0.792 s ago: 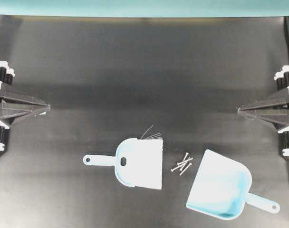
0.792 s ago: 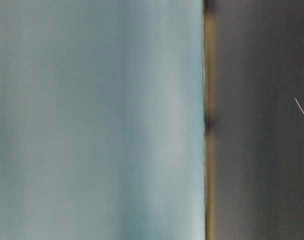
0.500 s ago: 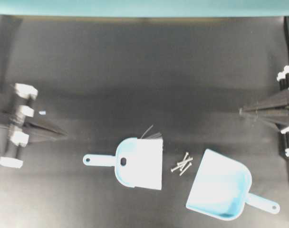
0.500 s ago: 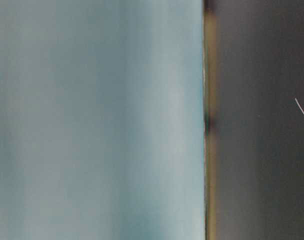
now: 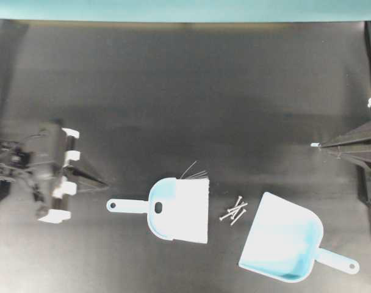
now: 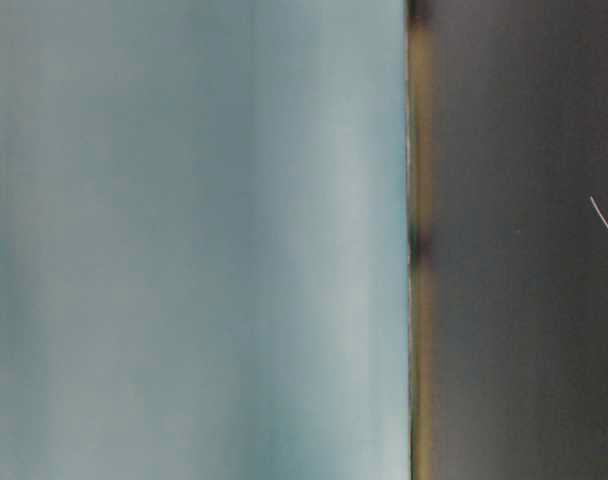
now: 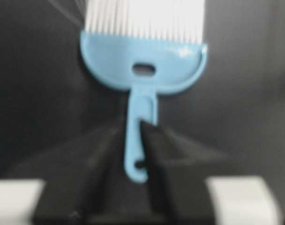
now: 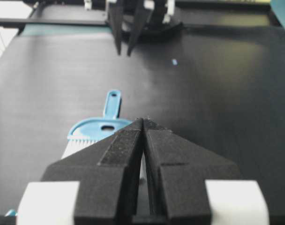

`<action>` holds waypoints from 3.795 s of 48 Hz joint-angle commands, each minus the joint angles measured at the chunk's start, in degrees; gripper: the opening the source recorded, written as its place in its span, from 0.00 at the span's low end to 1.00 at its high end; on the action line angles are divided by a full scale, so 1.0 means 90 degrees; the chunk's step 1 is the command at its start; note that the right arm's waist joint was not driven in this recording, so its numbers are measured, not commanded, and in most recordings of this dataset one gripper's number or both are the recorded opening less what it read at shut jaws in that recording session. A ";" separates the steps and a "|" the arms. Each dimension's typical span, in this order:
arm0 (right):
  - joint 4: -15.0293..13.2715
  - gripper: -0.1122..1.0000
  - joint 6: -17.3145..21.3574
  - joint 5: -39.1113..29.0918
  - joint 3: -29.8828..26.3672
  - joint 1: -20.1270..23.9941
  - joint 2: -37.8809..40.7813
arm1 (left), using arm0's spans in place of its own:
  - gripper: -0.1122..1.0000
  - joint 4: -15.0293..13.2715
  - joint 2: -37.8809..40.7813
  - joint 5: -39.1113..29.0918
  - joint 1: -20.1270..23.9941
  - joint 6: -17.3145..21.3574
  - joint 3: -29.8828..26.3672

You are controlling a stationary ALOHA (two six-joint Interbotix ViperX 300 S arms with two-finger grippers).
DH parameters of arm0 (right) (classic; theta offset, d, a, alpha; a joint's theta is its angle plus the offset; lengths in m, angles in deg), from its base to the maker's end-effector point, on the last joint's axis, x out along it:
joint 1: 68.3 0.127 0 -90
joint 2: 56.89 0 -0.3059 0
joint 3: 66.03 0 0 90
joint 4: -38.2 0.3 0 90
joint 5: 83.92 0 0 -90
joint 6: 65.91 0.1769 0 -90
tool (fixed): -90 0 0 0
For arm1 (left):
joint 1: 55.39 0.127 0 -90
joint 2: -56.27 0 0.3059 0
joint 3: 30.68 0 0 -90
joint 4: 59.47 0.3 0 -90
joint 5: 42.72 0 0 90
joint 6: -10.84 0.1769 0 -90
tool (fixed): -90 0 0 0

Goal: Hold the dustpan with a person, while the left arm uses a hand brush to gather the screws into the dustpan.
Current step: 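Move the left gripper toward the light-blue hand brush handle, then close the left gripper on the brush handle and lift it, then sweep the brush with the left gripper across the screws toward the dustpan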

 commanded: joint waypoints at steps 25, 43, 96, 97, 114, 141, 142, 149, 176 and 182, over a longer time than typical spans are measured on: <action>0.0020 0.10 0.0088 0.0020 0.0137 0.0000 -0.0010 | 0.88 0.0029 0.2568 0.1543 -0.0361 0.0205 -0.0537; 0.0029 0.10 0.0088 0.0020 0.0264 0.0000 -0.0039 | 0.88 0.0029 0.3232 0.1328 -0.0361 0.0352 -0.0889; 0.0020 0.10 -0.0352 -0.2412 0.0488 -0.0010 -0.0332 | 0.38 0.0029 0.1748 -0.3076 0.0156 0.1953 -0.2666; 0.0020 0.10 -0.0352 -0.2412 0.0488 -0.0010 -0.0352 | 0.38 0.0029 0.1699 -0.3154 0.0176 0.2002 -0.2705; 0.0010 0.10 -0.0381 -0.2861 0.0527 0.0000 -0.1113 | 0.38 0.0029 0.1572 -0.5762 0.0488 0.2539 -0.3701; -0.0010 0.10 -0.0361 -0.3662 0.0527 -0.0010 -0.2012 | 0.38 0.0098 0.3164 -1.0020 0.0889 0.3008 -0.6572; -0.0010 0.10 -0.0361 -0.3662 0.0527 0.0000 -0.2021 | 0.38 0.0098 0.3232 -1.0020 0.0898 0.3018 -0.6572; -0.0010 0.10 -0.0361 -0.3652 0.0518 0.0000 -0.2021 | 0.38 0.0088 0.3662 -0.9961 0.0918 0.3027 -0.6621; -0.0010 0.10 -0.0361 -0.3652 0.0527 -0.0010 -0.2021 | 0.38 0.0098 0.4795 -0.9355 0.0596 0.3691 -0.7910; -0.0010 0.10 -0.0361 -0.3662 0.0527 -0.0010 -0.2021 | 0.38 0.0098 0.5127 -0.9121 0.0557 0.3721 -0.8057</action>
